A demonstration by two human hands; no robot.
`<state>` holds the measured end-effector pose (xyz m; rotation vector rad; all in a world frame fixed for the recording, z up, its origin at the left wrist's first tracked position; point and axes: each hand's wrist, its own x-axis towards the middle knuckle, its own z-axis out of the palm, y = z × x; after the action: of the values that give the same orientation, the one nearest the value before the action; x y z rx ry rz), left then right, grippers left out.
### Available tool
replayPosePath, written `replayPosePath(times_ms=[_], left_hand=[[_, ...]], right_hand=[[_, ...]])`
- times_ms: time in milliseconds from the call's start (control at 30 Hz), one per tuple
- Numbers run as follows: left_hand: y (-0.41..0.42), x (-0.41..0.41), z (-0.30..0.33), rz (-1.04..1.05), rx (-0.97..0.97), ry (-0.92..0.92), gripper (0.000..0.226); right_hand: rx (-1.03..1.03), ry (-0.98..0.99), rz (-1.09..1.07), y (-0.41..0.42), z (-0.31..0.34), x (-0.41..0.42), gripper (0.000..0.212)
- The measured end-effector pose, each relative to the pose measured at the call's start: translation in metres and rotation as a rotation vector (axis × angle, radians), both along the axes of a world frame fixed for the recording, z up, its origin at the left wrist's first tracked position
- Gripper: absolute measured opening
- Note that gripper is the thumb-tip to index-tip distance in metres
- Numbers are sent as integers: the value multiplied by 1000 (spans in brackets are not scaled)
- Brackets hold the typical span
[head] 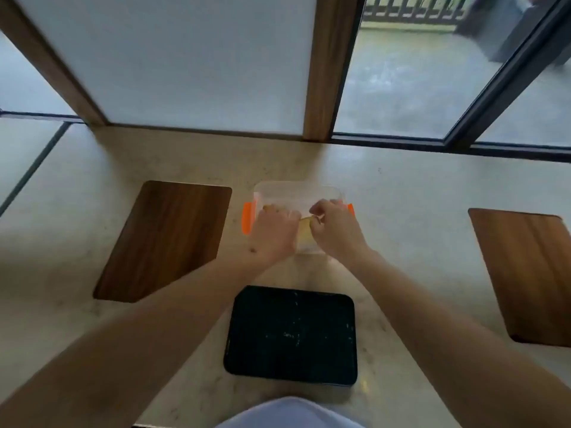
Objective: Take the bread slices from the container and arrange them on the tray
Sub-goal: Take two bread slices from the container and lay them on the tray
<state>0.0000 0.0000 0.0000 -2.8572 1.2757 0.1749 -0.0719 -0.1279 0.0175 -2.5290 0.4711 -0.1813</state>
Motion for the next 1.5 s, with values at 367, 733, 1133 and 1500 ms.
replayPosePath(times_ms=[367, 733, 1133, 1500], left_hand=[[-52, 52, -5, -143, 667, -73, 23], [-57, 59, -25, -162, 378, -22, 6], [-72, 72, -37, 149, 239, 339, 19], [-72, 85, -5, 137, 282, 374, 13]], right_hand=[[-599, 710, 443, -17, -21, 82, 36], [-336, 665, 334, -34, -38, 92, 6], [-242, 881, 319, -32, -41, 112, 15], [-82, 883, 132, -42, 4, 116, 21]])
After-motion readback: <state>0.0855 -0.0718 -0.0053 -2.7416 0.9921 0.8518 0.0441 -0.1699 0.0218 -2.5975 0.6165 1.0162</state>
